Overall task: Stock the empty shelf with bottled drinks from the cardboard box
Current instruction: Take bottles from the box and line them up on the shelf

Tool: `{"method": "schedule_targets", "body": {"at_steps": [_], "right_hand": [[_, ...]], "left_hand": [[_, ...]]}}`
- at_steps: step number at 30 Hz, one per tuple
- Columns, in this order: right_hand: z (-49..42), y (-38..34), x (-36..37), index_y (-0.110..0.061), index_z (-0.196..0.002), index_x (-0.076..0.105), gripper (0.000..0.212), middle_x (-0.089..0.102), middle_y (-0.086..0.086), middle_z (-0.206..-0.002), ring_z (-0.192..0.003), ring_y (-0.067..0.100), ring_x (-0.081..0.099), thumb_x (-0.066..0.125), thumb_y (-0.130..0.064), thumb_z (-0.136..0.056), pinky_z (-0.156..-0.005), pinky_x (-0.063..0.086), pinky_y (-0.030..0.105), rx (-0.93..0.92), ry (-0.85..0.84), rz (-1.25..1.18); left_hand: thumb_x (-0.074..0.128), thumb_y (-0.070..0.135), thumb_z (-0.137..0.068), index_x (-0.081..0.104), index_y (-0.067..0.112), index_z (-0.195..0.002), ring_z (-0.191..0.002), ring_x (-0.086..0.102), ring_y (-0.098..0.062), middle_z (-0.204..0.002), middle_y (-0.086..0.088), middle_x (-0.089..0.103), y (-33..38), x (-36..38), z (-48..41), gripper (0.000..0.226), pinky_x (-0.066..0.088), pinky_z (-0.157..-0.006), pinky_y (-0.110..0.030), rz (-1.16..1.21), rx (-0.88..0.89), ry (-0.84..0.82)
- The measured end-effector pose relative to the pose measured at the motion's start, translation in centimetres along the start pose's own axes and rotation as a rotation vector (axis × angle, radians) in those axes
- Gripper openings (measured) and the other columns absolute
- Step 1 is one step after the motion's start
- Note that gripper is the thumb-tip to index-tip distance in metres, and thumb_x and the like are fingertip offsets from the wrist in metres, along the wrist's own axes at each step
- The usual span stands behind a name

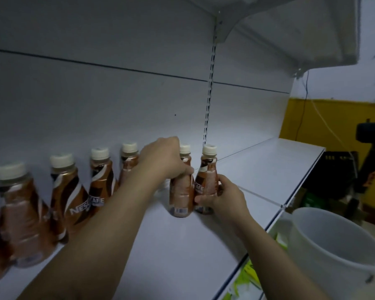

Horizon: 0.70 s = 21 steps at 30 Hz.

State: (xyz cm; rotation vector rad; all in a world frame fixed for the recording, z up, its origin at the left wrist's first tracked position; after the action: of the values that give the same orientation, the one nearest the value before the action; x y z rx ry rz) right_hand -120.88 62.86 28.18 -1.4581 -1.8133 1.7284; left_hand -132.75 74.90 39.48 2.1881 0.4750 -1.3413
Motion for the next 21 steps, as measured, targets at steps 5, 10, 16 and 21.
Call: {"method": "schedule_targets", "body": {"at_steps": [5, 10, 16, 21], "right_hand": [[-1.8, -1.3, 2.3, -0.031, -0.109, 0.058, 0.057, 0.069, -0.009, -0.100, -0.091, 0.013, 0.065, 0.088, -0.023, -0.061, -0.084, 0.055, 0.033, 0.021, -0.068, 0.036], [-4.3, -2.5, 6.0, -0.021, -0.114, 0.062, 0.062, 0.070, -0.001, -0.103, -0.095, 0.020, 0.067, 0.089, -0.015, -0.059, -0.088, 0.056, 0.038, 0.075, -0.139, 0.005], [-4.7, -1.9, 8.1, -0.021, -0.117, 0.064, 0.062, 0.072, -0.002, -0.106, -0.096, 0.017, 0.068, 0.087, -0.015, -0.060, -0.091, 0.055, 0.040, 0.077, -0.063, -0.092], [-3.8, -1.9, 7.7, -0.031, -0.127, 0.060, 0.049, 0.069, -0.009, -0.102, -0.092, 0.010, 0.067, 0.073, -0.016, -0.082, -0.081, 0.051, 0.019, -0.047, -0.124, -0.143]], "left_hand": [[0.075, 0.057, -0.066, 0.052, 0.023, -0.106, -0.098, 0.054, -0.026, -0.101, -0.003, 0.064, -0.3, -1.5, -1.1, 0.058, 0.034, -0.090, -0.041, -0.249, 0.078, 0.121], [0.069, 0.057, -0.069, 0.054, 0.018, -0.094, -0.111, 0.047, -0.032, -0.101, -0.009, 0.063, -3.1, -2.8, -1.2, 0.048, 0.030, -0.090, -0.043, -0.425, -0.089, 0.230], [0.071, 0.046, -0.071, 0.051, 0.017, -0.085, -0.108, 0.047, -0.033, -0.097, -0.010, 0.062, -4.8, -2.8, -1.8, 0.037, 0.030, -0.088, -0.043, -0.414, -0.140, 0.295], [0.071, 0.045, -0.072, 0.057, 0.016, -0.087, -0.108, 0.046, -0.033, -0.100, -0.010, 0.061, -4.8, -2.5, -1.9, 0.036, 0.030, -0.086, -0.043, -0.430, -0.168, 0.346]]}}
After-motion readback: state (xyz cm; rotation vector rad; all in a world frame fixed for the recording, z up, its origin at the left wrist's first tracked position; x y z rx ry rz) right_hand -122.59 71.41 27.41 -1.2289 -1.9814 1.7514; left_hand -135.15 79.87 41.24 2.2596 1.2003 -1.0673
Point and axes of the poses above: each hand's wrist, its own z-axis away from the middle knuckle, its own x-axis out of the palm, y = z × x, the point moved 9 cm from there along -z, towards the middle knuckle
